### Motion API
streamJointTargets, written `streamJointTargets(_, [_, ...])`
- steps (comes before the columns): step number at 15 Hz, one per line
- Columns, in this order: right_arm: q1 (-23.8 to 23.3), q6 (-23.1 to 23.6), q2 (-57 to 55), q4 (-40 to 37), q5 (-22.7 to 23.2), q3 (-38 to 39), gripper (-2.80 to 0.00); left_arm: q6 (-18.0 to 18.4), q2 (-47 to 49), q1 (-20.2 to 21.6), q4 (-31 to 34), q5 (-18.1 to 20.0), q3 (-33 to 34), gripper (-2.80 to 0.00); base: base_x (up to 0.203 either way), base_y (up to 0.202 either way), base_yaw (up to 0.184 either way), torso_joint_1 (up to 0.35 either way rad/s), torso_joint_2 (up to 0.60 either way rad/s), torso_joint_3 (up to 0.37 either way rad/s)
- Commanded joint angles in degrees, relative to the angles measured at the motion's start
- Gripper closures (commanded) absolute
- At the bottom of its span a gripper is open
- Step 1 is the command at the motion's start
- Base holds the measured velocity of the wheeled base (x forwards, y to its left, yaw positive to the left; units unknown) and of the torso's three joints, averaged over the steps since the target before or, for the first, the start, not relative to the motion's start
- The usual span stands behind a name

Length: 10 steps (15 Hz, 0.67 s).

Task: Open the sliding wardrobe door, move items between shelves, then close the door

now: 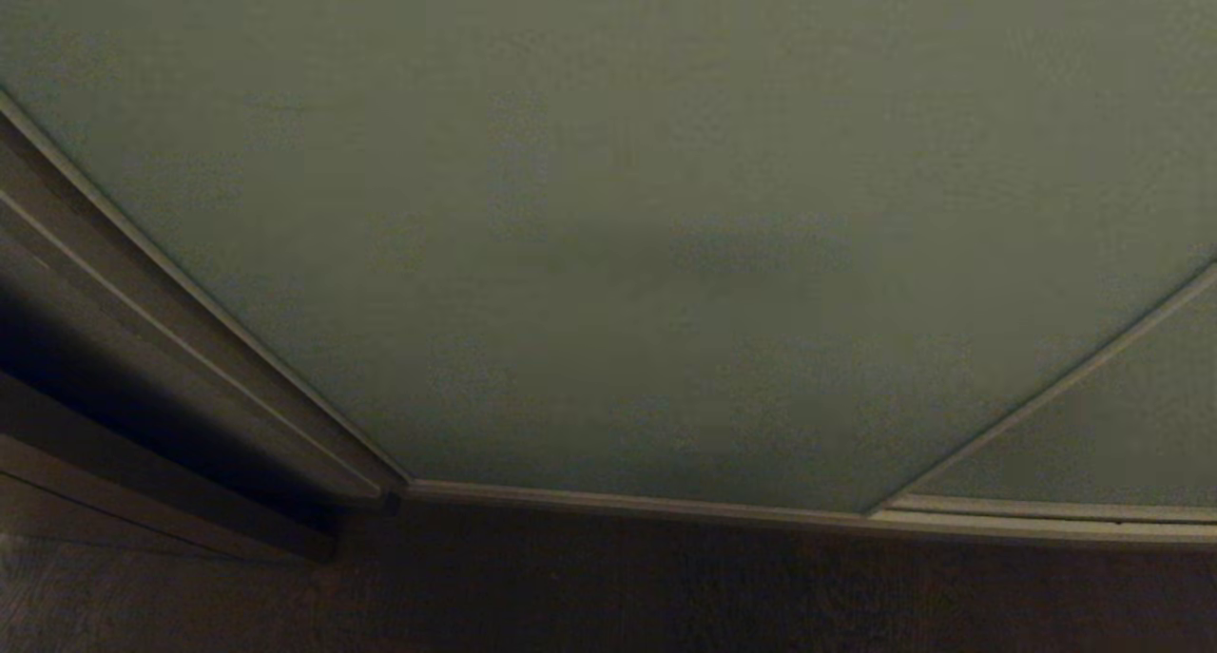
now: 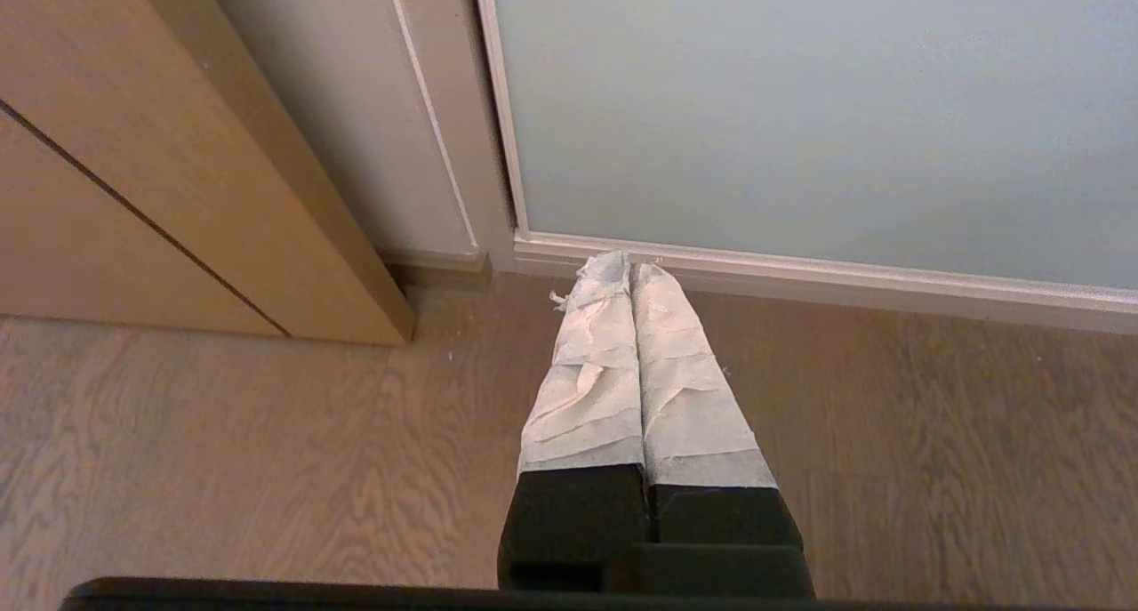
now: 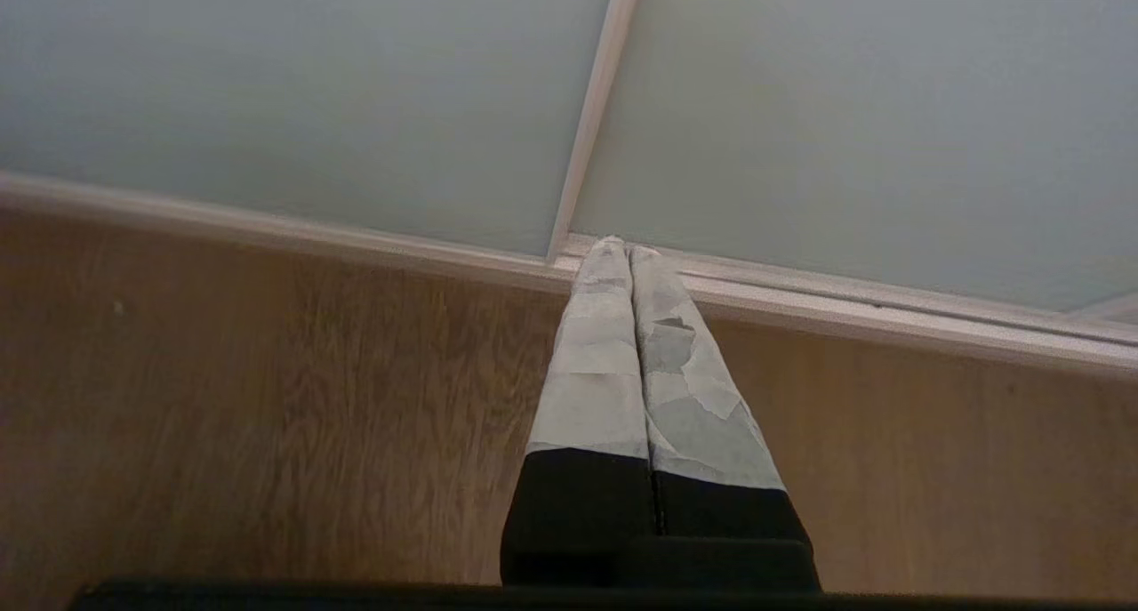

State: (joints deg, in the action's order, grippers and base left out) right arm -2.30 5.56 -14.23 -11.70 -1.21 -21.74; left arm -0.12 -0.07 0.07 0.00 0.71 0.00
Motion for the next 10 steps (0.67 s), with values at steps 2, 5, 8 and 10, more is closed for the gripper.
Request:
streamJointTargets(2, [1.48, 0.24, 13.99, 1.97, -0.39, 10.83, 0.00, -0.05, 0.02, 0.01, 0.00, 0.00, 0.00, 0.00, 0.000, 0.000, 0.000, 0.000, 0.00, 0.000])
streamJointTargets(5, [1.80, -0.18, 14.20, 11.68, 0.59, 22.22, 0.00, -0.05, -0.01, 0.01, 0.00, 0.00, 0.00, 0.00, 0.000, 0.000, 0.000, 0.000, 0.00, 0.000])
streamJointTargets(8, [1.95, -0.65, 14.14, 9.86, 2.00, 21.74, 0.00, -0.05, 0.02, 0.01, 0.00, 0.00, 0.00, 0.00, 0.000, 0.000, 0.000, 0.000, 0.00, 0.000])
streamJointTargets(10, [1.95, -1.58, 14.14, 9.90, 1.81, 21.74, 0.00, -0.05, 0.07, 0.01, 0.00, 0.00, 0.00, 0.00, 0.000, 0.000, 0.000, 0.000, 0.00, 0.000])
